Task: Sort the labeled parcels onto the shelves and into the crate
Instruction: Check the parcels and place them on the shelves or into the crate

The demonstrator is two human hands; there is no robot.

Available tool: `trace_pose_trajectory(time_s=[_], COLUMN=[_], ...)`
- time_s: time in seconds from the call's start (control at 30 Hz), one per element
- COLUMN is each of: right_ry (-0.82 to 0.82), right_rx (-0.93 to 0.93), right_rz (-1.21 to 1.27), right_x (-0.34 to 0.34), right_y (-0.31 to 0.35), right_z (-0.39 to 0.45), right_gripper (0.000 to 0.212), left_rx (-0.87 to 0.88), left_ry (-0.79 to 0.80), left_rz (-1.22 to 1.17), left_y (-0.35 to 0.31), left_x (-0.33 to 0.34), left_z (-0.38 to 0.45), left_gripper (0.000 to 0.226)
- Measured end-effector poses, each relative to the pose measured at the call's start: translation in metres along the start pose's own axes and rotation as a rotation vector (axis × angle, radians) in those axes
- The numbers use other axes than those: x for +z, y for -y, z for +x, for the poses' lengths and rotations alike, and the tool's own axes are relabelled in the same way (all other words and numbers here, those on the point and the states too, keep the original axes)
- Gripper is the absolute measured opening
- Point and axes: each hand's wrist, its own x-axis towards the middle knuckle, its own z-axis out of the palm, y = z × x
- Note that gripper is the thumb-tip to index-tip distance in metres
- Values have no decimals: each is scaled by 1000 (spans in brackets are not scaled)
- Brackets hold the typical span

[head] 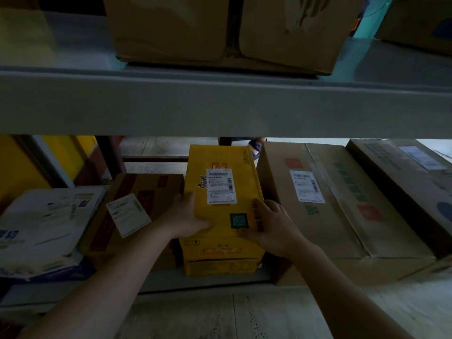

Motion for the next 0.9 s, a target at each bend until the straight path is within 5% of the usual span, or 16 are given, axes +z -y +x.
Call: trace_pose_trajectory(time_s=[0.23, 0.53, 0.9], right_ry=[-235, -460, -429], right_rx=[59, 294, 459], right_rz=[53, -38, 65], right_x=[-36, -90, -121], right_y=[-9, -78, -218], right_z=[-39, -91, -110], right_gripper=[84, 80, 87], left_rx=[196, 472, 199], left_ry=[-314, -154, -39], left_rz=[192, 33, 22], left_y=[-62, -154, -204], left_x=[17, 50, 139], left_z=[4, -3, 19], left_gripper=[88, 70, 95])
